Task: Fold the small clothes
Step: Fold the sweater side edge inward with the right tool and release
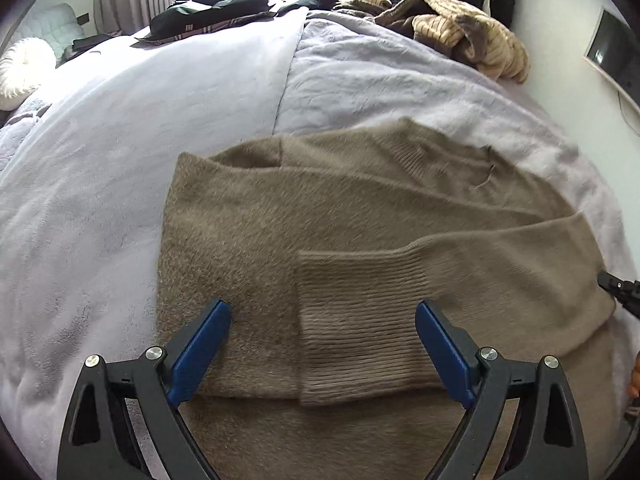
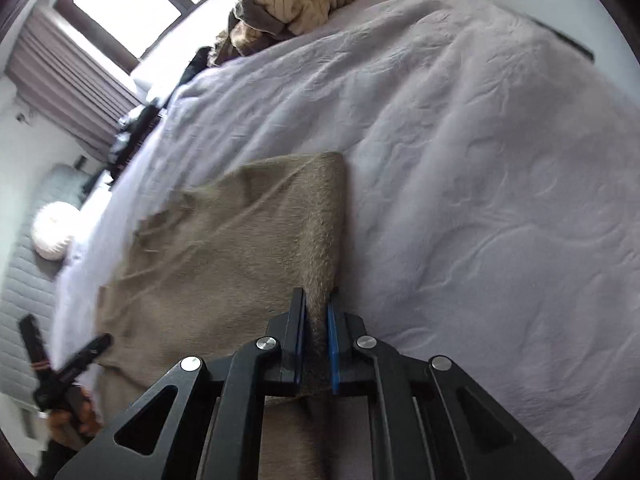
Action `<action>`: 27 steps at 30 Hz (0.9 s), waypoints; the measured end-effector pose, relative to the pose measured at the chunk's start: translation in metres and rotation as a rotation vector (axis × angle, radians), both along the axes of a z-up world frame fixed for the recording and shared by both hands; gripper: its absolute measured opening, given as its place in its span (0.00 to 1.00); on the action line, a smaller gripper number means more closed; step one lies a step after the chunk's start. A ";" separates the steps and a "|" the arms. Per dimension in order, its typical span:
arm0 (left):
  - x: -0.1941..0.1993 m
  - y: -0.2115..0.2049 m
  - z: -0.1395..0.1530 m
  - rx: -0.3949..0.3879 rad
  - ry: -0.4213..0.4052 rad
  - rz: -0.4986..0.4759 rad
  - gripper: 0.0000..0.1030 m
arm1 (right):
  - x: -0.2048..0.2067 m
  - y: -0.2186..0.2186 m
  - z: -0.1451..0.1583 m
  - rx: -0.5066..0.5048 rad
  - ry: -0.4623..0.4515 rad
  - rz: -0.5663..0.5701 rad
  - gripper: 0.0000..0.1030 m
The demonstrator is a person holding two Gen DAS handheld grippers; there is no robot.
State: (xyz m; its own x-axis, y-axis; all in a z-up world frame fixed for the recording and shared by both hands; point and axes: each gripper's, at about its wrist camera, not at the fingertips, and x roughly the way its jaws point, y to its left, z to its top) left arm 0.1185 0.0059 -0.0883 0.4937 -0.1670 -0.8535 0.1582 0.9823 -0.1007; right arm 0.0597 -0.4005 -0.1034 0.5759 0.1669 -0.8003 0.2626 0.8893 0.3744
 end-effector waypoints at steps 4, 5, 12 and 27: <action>-0.010 -0.006 -0.006 0.088 -0.022 -0.042 0.93 | -0.008 -0.006 -0.005 0.069 -0.024 -0.040 0.10; -0.012 -0.007 -0.008 0.098 -0.012 -0.054 0.99 | -0.011 -0.005 -0.002 0.068 -0.028 -0.044 0.11; -0.012 -0.007 -0.011 0.110 0.051 -0.039 0.99 | -0.032 0.000 0.022 0.016 -0.060 -0.066 0.12; -0.055 0.004 0.022 0.048 0.020 -0.007 0.99 | -0.086 0.025 0.035 0.106 -0.057 -0.042 0.67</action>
State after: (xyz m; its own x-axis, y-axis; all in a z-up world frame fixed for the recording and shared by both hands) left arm 0.0636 0.0095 -0.0667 0.4757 -0.1288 -0.8701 0.1638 0.9849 -0.0562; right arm -0.0261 -0.3753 -0.0688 0.6286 0.2234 -0.7450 0.2742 0.8327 0.4811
